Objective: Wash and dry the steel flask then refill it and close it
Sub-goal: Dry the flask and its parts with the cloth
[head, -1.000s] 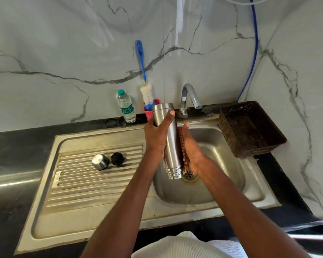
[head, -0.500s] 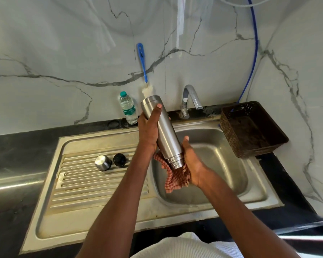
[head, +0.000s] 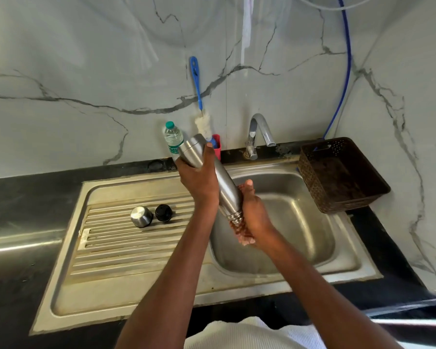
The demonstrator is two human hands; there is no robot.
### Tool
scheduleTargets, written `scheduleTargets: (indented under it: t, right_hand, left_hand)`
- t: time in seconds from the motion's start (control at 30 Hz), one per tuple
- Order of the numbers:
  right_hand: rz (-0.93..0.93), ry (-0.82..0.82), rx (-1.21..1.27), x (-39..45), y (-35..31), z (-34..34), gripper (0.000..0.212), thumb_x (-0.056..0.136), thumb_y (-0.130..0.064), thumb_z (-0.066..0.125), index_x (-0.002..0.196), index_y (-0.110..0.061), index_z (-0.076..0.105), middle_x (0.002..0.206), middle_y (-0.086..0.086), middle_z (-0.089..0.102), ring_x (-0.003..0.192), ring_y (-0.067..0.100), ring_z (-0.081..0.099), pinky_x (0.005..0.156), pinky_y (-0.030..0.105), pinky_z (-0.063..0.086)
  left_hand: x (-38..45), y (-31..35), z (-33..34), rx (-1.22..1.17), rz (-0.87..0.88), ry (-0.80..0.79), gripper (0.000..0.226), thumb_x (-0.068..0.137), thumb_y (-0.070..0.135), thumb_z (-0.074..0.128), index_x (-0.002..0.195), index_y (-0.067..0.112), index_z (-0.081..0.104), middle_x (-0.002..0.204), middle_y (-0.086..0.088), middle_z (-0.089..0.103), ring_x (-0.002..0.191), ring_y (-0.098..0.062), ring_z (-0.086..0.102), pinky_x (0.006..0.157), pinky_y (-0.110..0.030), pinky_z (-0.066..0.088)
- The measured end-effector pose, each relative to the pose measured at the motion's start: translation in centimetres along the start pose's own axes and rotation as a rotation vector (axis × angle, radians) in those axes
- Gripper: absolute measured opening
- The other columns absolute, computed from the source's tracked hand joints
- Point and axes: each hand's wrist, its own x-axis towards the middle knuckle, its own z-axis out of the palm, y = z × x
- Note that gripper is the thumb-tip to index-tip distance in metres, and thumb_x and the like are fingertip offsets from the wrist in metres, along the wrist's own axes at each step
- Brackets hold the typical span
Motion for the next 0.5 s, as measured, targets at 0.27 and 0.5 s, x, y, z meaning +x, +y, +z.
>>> scheduleTargets:
  t: [0.27,0.5]
  right_hand:
    - [0.2,-0.038,0.462,0.5,-0.1,-1.0,0.083,0.099,-0.075,0.03,0.125,-0.004,0.066,0.098,0.025,0.075,0.083,0.036,0.076,0.079,0.047,0.063]
    - [-0.409,0.317,-0.598,-1.9,-0.6,-1.0,0.079,0.104,-0.065,0.005,0.126,-0.017,0.064,0.112,0.019,0.073,0.107,0.044,0.063,0.088,0.047,0.044]
  left_hand:
    - [-0.4,0.3,-1.3,-0.25,-0.034,-0.395,0.065,0.087,0.054,0.072,0.133,0.01,0.06,0.109,-0.015,0.071,0.096,-0.03,0.071,0.083,-0.043,0.061]
    - [-3.4,0.3,1.4,-0.163,-0.251,-0.063,0.062,0.077,0.044,0.09,0.123,0.018,0.057,0.109,-0.005,0.072,0.096,-0.021,0.073,0.086,-0.039,0.062]
